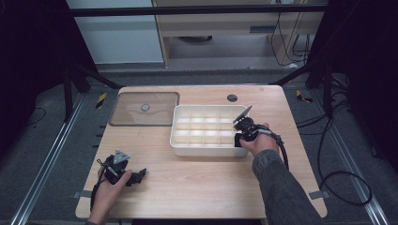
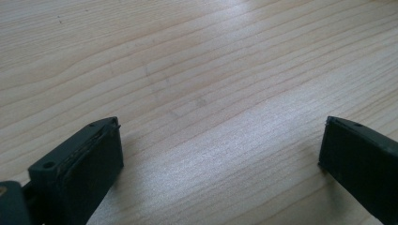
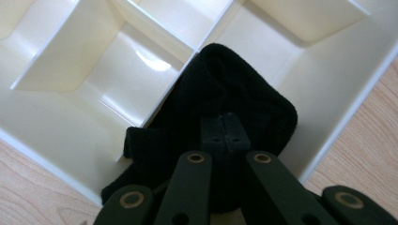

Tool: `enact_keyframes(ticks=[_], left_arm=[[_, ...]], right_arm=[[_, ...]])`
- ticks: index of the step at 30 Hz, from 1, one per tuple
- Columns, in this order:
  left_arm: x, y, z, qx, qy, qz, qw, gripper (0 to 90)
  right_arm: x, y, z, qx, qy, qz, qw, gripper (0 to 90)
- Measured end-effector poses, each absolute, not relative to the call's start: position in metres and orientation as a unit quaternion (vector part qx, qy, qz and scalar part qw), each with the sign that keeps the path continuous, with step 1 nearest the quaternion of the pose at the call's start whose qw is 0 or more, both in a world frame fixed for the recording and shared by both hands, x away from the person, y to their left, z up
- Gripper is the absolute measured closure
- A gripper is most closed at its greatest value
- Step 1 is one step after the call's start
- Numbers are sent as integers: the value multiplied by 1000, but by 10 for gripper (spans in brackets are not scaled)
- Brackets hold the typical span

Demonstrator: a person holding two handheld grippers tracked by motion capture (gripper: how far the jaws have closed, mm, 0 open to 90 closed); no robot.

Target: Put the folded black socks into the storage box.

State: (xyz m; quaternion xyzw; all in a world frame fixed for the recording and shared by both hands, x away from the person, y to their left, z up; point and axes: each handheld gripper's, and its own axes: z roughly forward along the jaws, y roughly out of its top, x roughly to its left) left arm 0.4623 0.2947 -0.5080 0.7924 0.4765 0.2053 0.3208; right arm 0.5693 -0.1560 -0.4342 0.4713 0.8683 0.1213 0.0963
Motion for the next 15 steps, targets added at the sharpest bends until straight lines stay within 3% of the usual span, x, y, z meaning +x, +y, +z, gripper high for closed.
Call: enact_keyframes(ticks=[15], left_arm=[[462,294,-508,792,477,205,322,0]], right_arm=[[569,-157,-437,474,866,126,96,900]])
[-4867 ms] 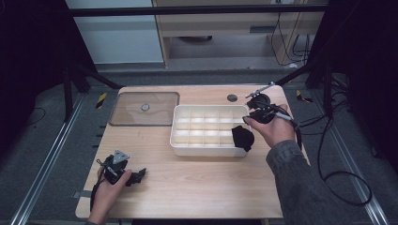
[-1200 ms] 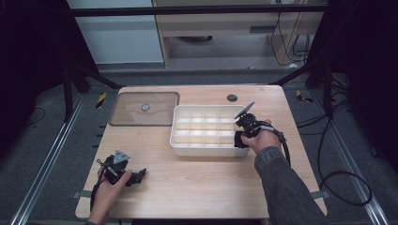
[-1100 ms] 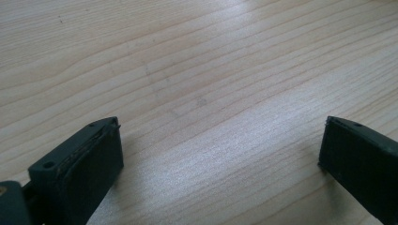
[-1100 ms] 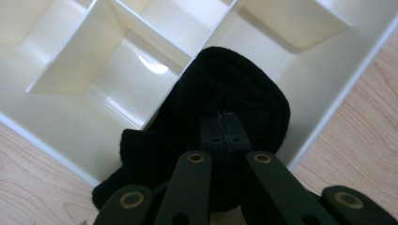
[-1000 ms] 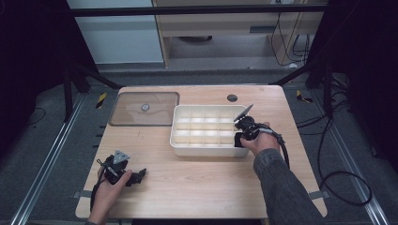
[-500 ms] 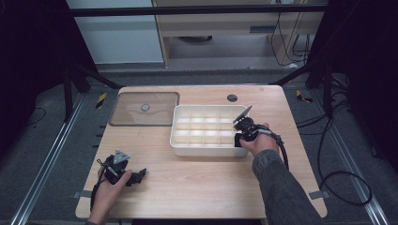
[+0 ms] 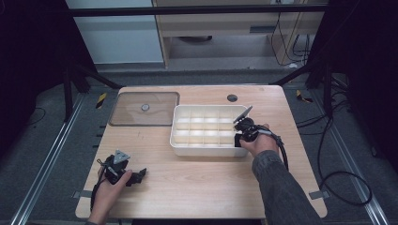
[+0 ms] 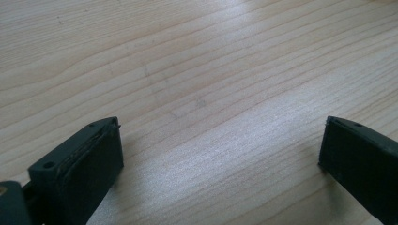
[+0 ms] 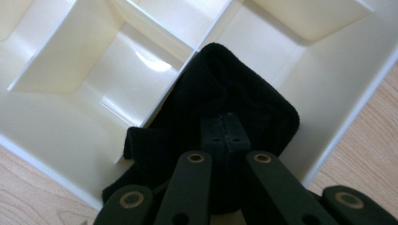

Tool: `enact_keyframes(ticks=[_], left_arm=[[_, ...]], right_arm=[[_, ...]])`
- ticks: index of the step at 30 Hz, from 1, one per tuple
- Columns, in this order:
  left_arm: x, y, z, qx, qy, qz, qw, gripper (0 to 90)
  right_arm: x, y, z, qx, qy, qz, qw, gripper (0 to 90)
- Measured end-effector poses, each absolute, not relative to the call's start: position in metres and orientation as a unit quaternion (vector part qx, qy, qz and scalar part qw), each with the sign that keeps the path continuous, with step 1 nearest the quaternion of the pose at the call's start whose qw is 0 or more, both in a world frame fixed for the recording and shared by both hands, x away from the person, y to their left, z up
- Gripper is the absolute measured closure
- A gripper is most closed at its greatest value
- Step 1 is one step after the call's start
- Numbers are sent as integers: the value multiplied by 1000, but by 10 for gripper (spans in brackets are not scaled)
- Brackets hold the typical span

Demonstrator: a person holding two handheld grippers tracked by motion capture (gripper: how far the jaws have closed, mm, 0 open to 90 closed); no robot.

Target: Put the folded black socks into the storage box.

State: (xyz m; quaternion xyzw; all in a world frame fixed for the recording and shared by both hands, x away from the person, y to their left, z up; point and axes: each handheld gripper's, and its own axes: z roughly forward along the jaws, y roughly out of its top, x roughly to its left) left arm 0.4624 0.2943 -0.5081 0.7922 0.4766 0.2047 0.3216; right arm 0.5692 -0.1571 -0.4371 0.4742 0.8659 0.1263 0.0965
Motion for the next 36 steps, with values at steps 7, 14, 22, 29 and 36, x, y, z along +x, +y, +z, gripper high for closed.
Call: enact_keyframes(ticks=[7,14,22,29,36], left_arm=[[462,294,-508,791,477,206,322,0],[462,294,-508,793,475,205,320,0],[463,294,-508,793,476,206,321,0],[463,294,-508,793,475,206,321,0],[463,294,-508,792,476,206,323,0]], right_arm=[[569,-158,-439,480,863,130,92,900],[569,-157,-440,480,863,125,90,900],[567,-160,-443,486,858,139,89,900],[568,-160,-443,486,859,137,84,900],[569,-159,-444,489,858,135,87,900]])
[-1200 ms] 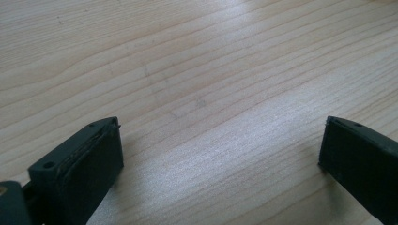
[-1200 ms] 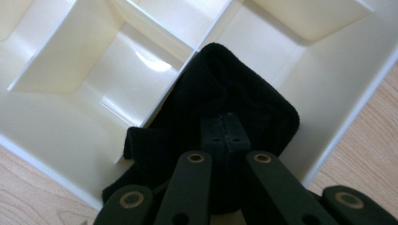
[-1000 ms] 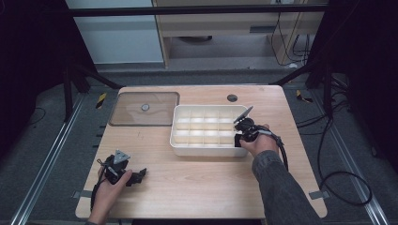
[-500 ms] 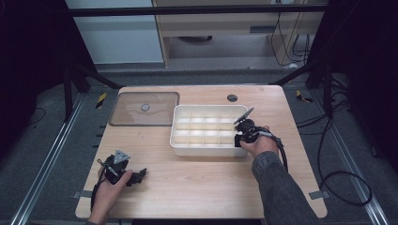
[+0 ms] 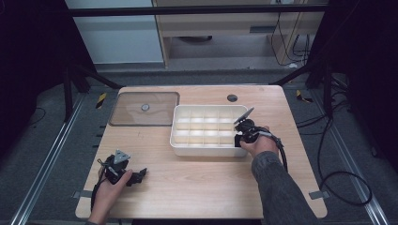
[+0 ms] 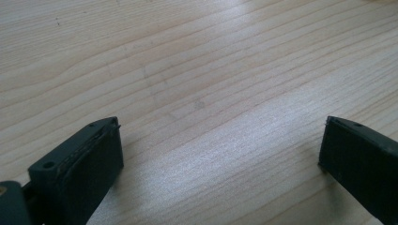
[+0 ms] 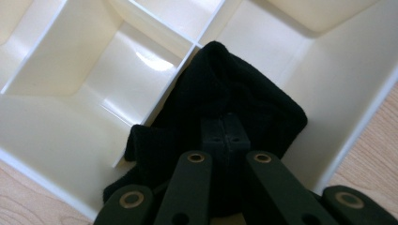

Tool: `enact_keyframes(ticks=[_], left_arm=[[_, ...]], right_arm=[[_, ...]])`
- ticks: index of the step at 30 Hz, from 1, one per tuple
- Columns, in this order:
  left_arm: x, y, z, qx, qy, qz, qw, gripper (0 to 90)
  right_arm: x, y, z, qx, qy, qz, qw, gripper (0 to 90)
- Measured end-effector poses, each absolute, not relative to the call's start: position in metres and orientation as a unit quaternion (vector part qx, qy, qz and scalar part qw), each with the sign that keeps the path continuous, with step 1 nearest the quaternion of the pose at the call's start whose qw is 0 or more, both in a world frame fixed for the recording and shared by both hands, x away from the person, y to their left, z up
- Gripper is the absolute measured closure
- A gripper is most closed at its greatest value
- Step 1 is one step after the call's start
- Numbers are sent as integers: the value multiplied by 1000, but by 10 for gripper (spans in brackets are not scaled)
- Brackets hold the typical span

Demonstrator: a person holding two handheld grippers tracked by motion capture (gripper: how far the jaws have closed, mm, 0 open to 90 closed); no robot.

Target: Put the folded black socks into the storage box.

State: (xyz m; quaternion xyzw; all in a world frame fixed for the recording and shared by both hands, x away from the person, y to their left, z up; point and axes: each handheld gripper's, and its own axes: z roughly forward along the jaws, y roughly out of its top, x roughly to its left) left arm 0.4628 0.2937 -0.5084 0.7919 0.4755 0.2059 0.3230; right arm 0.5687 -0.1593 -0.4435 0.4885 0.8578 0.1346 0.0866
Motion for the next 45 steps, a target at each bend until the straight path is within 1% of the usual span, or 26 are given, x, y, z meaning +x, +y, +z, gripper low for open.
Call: enact_keyframes(ticks=[12,17,19,28,32,39,45], left_arm=[[463,294,-509,792,474,206,325,0],[463,294,-509,792,475,206,325,0],[464,293,-509,791,475,206,324,0],[465,293,-509,791,475,207,325,0],[465,293,-508,792,475,207,323,0],[465,293,-509,791,475,207,324,0],[465,293,-508,793,474,207,323,0]], right_arm=[[567,-159,-444,483,860,138,90,900],[565,-160,-444,479,860,144,96,900],[564,-161,-445,476,861,147,105,900],[564,-161,-444,476,861,147,98,900],[562,-161,-443,477,859,153,106,900],[556,-162,-432,465,860,167,127,900],[552,-162,-421,462,859,179,130,900]])
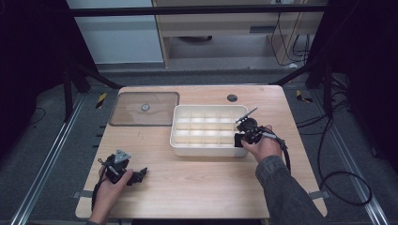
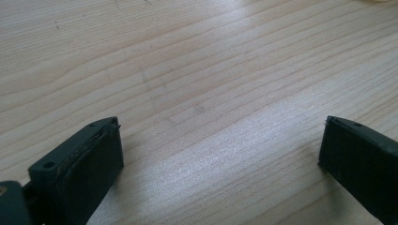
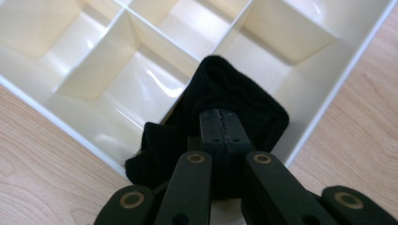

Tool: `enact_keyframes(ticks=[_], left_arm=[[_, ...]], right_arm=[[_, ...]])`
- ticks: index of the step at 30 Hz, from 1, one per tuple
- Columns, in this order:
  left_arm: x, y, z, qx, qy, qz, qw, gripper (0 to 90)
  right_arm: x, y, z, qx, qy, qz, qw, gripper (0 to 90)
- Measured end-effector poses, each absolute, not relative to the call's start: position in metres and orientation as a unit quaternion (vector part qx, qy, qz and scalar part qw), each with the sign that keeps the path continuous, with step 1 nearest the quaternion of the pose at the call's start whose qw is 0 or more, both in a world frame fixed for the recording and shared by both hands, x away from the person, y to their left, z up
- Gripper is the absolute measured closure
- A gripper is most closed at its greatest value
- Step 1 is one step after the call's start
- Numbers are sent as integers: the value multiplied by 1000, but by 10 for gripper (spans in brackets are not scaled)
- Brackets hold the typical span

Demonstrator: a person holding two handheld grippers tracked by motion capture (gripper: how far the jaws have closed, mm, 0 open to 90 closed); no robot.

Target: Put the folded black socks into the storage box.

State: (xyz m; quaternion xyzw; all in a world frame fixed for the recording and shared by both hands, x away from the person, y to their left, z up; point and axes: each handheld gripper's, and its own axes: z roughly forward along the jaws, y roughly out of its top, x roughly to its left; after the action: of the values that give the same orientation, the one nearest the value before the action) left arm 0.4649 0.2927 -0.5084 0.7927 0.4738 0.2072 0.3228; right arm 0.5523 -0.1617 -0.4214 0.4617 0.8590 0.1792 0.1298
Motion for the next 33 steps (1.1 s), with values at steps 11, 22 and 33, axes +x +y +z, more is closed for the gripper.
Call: enact_keyframes(ticks=[11,22,33], left_arm=[[465,293,-508,793,474,207,323,0],[465,292,-508,792,475,207,323,0],[465,292,-508,792,474,208,323,0]], right_arm=[[550,-167,-404,458,856,203,131,900],[550,-178,-398,466,845,227,132,900],[546,-181,-391,466,837,252,139,900]])
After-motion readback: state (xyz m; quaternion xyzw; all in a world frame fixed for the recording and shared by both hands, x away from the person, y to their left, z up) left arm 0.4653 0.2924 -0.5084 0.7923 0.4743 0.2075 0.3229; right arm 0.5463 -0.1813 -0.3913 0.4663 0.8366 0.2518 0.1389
